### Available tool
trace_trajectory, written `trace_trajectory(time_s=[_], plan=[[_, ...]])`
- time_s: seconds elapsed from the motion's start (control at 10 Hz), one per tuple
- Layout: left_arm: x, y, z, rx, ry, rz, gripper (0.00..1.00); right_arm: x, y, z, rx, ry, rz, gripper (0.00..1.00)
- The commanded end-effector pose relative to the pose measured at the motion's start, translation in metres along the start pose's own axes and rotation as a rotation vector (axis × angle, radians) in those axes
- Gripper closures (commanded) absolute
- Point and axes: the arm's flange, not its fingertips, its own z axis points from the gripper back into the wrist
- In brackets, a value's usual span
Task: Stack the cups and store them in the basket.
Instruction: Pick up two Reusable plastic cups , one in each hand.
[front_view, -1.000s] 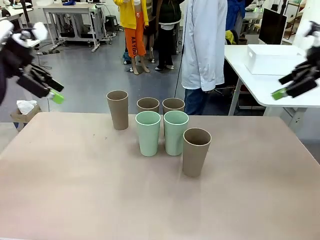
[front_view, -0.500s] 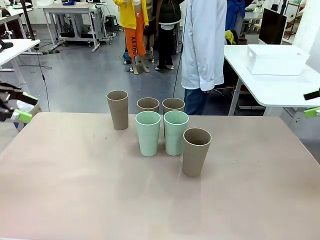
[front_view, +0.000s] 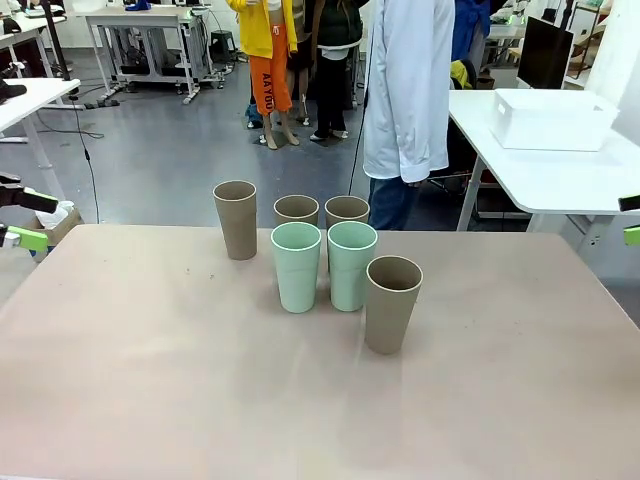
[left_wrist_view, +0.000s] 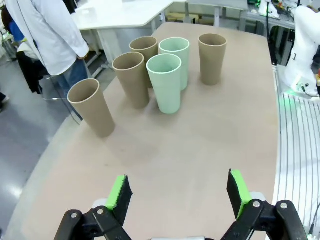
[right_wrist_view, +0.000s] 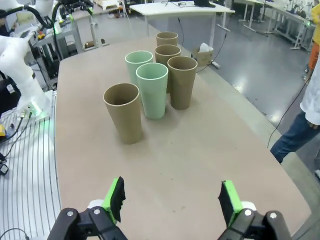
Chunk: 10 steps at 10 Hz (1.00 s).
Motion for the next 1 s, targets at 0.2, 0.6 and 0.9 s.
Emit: trace_trajectory(time_s=[0.2, 0.6, 0.9], plan=[[0.0, 0.001, -0.001, 0.007, -0.004, 0.009, 0.0, 0.0, 0.0, 0.0, 0.0, 0.0, 0.0, 0.0], [0.0, 0.001, -0.001, 0.007, -0.004, 0.009, 0.0, 0.0, 0.0, 0.0, 0.0, 0.0, 0.0, 0.0], [0.0, 0.001, -0.001, 0.007, -0.004, 0.009, 0.0, 0.0, 0.0, 0.0, 0.0, 0.0, 0.0, 0.0]])
